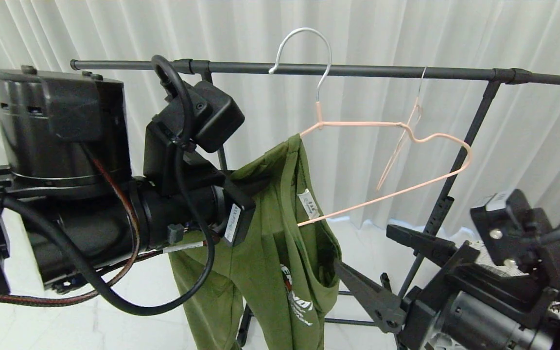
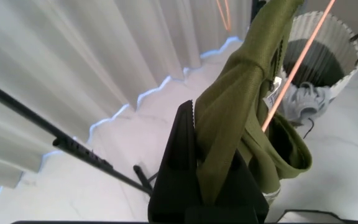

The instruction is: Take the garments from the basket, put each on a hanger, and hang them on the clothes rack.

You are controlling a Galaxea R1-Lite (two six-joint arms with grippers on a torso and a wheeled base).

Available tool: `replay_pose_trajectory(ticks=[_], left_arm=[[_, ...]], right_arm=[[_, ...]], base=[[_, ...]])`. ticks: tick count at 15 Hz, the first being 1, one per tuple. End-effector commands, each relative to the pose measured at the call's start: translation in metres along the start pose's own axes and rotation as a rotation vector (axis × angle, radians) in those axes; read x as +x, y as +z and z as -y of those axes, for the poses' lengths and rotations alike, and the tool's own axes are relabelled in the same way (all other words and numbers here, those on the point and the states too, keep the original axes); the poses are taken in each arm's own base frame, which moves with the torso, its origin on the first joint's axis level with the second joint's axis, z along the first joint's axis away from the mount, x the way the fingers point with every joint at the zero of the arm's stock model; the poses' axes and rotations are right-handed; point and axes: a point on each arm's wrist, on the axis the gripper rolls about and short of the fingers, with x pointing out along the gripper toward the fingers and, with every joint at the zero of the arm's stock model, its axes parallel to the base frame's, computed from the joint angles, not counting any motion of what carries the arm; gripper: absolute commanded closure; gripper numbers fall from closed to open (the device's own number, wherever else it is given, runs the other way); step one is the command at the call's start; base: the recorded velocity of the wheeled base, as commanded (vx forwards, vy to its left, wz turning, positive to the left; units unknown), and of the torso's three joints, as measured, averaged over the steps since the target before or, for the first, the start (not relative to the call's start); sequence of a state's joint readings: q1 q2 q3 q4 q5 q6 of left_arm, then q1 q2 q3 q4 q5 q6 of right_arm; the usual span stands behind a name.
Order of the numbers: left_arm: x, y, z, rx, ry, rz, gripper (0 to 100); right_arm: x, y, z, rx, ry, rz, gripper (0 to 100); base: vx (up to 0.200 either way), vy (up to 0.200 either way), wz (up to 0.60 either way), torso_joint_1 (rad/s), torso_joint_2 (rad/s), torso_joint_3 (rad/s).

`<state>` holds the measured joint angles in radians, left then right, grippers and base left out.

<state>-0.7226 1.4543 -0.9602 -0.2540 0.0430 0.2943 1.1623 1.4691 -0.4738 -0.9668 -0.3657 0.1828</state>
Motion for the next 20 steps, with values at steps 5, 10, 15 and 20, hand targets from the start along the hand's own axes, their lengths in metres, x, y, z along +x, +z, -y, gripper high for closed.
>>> replay_pose_trajectory(ticks=[5, 10, 15, 20], left_arm=[[-0.012, 0.009, 0.001, 0.002, -0.003, 0.048, 100], [-0.015, 0.01, 0.001, 0.003, 0.001, 0.054, 100], [-0.013, -0.004, -0.003, 0.019, 0.081, -0.017, 100], [-0.012, -0.03, -0.002, 0.084, 0.157, -0.137, 100]], right_arm=[[0.048, -0.043, 0.016, 0.048, -0.134, -0.146, 0], [0.052, -0.063, 0.042, 0.014, -0.297, -0.205, 0], [0.054, -0.05, 0.111, -0.073, -0.569, -0.181, 0], [0.047, -0.018, 0.162, -0.123, -0.74, -0.019, 0]], base=[[0.0, 0.0, 0.0, 0.0, 0.0, 0.0], [0.0, 0.0, 0.0, 0.0, 0.0, 0.0], [0.0, 0.0, 0.0, 0.0, 0.0, 0.0], [0.0, 0.0, 0.0, 0.0, 0.0, 0.0]])
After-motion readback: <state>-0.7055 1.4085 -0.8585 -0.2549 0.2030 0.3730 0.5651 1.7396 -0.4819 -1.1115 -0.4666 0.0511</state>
